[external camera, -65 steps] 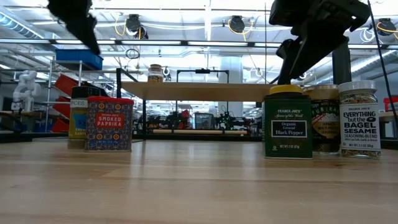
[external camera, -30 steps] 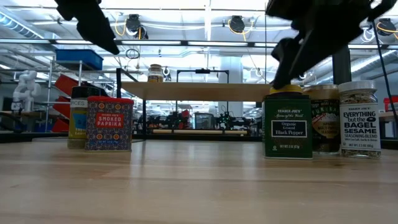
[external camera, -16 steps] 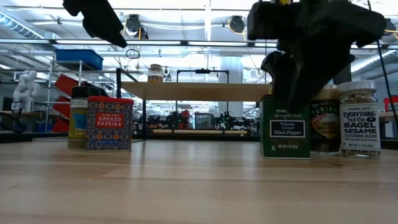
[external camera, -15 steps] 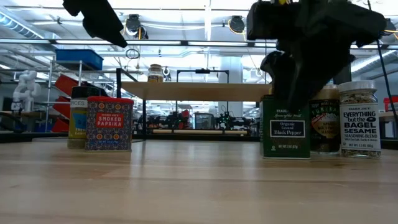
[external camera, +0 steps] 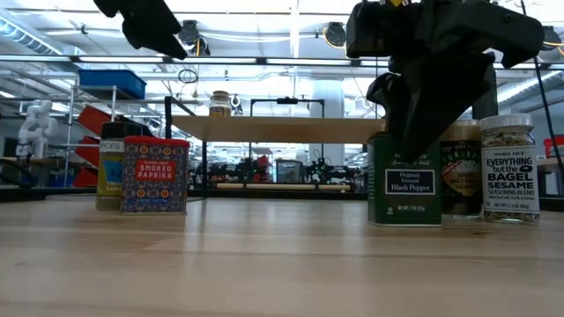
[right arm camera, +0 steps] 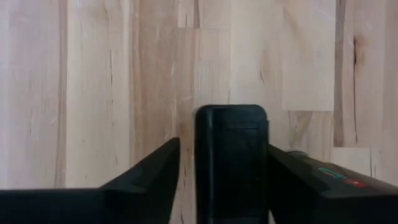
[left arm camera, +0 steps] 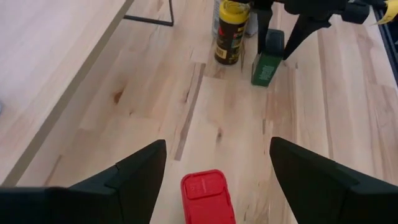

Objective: Shelf spices
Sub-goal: Put the black seasoning can on the shelf

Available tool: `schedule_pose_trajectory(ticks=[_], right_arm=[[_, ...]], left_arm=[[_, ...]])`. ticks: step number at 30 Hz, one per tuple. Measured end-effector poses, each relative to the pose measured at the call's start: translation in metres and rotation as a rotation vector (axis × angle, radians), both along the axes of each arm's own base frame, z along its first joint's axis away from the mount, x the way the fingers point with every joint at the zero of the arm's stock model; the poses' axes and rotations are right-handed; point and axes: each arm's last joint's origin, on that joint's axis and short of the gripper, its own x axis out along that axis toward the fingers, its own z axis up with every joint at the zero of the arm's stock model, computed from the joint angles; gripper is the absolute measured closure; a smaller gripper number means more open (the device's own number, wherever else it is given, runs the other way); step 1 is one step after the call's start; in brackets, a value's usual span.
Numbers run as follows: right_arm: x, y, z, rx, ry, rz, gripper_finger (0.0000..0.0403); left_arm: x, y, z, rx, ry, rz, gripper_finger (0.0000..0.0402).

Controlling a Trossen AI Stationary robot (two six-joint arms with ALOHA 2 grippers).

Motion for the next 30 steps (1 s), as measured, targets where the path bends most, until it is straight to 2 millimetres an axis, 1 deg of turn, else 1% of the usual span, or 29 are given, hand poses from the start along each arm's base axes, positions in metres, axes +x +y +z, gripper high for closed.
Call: schedule_pose_trajectory(ticks=[3,6,10,14,18,22,26,30], right_arm=[[0.0,0.0,0.0,0.0,0.0,0.0,0.0257],[0.0,0.0,0.0,0.001,-0.002,0.001,0.0282],[0.0,0.0,0.0,0.001,-0.005,0.001,0.0284],[0.005,0.002,0.008,0.012,-0.031,-0.001,0.0267],[0.012,0.003,0.024,0.021,-0.072,0.009,0.027],[0.023,0.001,0.046,0.023,-0.127,0.03,0.0274],[0.03,-0.005,0.072,0.001,-0.156,0.063,0.0273],[0.037,-0.018,0.1,-0.032,-0.181,0.094,0.0272]], left_arm=[[0.0,0.0,0.001,-0.002,-0.007,0.0,0.0104],[0.0,0.0,0.0,-0.002,-0.007,0.0,0.0104],[0.001,0.0,0.001,-0.007,-0.017,0.0,0.0104],[0.004,-0.001,0.005,-0.022,-0.064,-0.001,0.0104],[0.009,-0.003,0.007,-0.03,-0.107,-0.02,0.0104],[0.017,-0.007,0.005,-0.034,-0.124,-0.038,0.0104],[0.025,-0.01,-0.001,0.005,-0.107,-0.069,0.0104],[0.027,-0.011,-0.004,0.068,-0.102,-0.066,0.0104]])
